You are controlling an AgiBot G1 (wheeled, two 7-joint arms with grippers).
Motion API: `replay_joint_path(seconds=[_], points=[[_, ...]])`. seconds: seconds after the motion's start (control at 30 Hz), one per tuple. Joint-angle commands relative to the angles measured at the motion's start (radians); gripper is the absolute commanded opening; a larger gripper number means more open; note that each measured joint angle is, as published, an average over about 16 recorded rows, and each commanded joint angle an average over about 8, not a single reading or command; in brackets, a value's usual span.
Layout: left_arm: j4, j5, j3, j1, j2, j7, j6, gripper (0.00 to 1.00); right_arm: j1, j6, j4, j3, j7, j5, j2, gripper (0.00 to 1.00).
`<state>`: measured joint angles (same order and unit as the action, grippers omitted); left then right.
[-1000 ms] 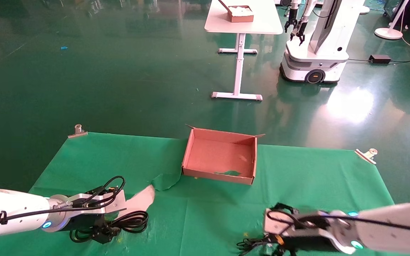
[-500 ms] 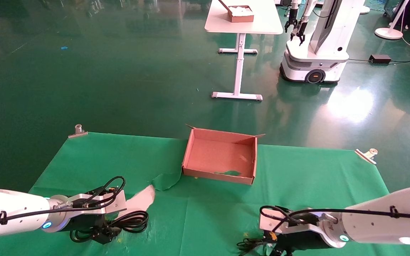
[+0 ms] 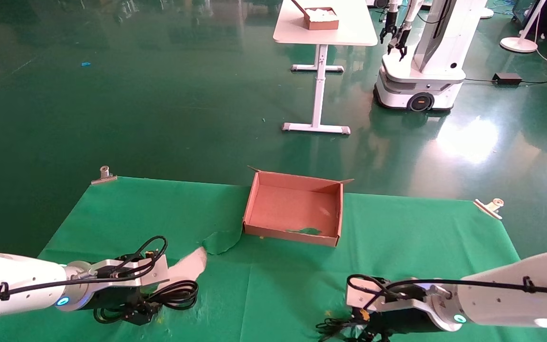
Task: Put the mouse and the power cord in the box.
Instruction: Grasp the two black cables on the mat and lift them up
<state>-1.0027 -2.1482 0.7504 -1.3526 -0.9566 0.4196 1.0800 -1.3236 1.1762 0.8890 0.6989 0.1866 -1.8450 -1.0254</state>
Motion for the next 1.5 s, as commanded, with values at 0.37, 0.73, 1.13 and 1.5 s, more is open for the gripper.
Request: replay_joint_path(seconds=[0.37, 0.73, 1.13, 1.5], points=[[0.0, 0.001, -0.001, 0.0, 0.0, 0.0, 0.0, 0.0, 0.002, -0.001, 0.006, -0.002, 0.002, 0.003, 0.002, 0.0], [-0.001, 0.0, -0.001, 0.0, 0.0, -0.001, -0.001, 0.0, 0.003, -0.002, 0.007, -0.002, 0.003, 0.003, 0.003, 0.0], [-0.001, 0.002, -0.002, -0.002, 0.002, -0.001, -0.001, 0.0, 0.003, -0.002, 0.008, -0.002, 0.002, 0.004, 0.003, 0.0], [-0.098, 0.124, -0.059, -0.076, 0.012, -0.033, 0.025, 0.0, -0.078, -0.011, 0.03, -0.042, 0.024, 0.01, 0.05, 0.0]])
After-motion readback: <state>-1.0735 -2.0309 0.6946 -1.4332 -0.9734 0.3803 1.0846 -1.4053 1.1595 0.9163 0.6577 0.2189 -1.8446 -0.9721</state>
